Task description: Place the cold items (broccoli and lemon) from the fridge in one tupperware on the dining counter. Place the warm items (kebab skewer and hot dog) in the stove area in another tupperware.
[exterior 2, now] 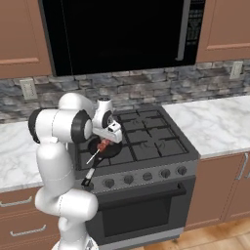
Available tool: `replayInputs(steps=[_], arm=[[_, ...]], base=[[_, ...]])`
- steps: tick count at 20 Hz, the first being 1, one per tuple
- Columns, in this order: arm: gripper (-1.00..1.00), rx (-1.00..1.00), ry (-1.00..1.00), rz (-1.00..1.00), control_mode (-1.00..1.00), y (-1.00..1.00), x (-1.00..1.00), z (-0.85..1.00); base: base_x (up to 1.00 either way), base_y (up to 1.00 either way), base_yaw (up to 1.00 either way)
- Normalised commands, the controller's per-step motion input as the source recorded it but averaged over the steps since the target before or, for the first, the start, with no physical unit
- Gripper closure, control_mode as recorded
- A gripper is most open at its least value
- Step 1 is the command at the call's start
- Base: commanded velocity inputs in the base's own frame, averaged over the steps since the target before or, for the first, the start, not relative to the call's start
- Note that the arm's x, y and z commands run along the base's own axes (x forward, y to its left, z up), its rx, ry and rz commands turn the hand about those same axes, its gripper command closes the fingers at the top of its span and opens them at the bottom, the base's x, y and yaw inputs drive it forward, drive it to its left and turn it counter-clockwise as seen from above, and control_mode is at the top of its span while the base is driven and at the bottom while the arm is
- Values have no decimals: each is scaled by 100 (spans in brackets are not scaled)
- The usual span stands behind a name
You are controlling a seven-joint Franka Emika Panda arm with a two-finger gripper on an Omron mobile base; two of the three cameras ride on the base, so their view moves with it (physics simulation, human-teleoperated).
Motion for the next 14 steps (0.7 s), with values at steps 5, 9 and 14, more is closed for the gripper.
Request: replayInputs(steps=[5,9,14], arm=[[100,0,1,-12,-100,6,-33,20],[100,1,0,-33,-100,0,-73,96],[100,6,0,-38,-100,-1,-100,97]], base=[[0,0,0],[0,0,0],[0,0,0]])
